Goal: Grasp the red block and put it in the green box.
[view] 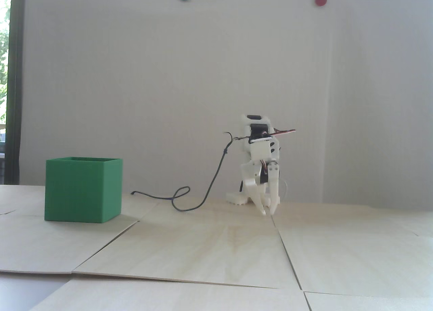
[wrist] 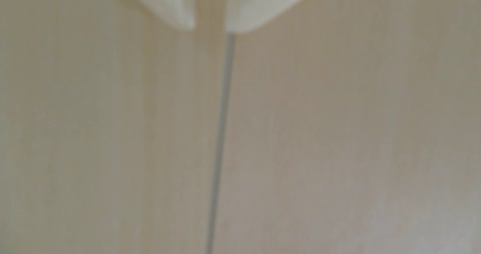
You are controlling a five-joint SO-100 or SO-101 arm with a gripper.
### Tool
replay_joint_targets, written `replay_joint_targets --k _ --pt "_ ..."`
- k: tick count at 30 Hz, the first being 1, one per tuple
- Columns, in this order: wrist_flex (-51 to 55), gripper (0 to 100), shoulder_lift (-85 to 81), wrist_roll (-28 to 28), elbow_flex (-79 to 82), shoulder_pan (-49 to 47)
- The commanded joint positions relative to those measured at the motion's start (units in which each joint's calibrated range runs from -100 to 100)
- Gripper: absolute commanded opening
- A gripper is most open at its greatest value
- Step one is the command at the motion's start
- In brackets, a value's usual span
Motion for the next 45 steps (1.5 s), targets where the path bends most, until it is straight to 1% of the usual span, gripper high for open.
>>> replay_joint_targets --k 1,3,7,45 --pt "10.5 2 0.0 0.2 0.1 0.2" --pt "13.5 2 -0.7 0.2 0.1 0.2" --pt "14.7 2 -0.7 0.2 0.1 0.2" --pt "14.8 2 -0.7 0.1 0.1 0.2"
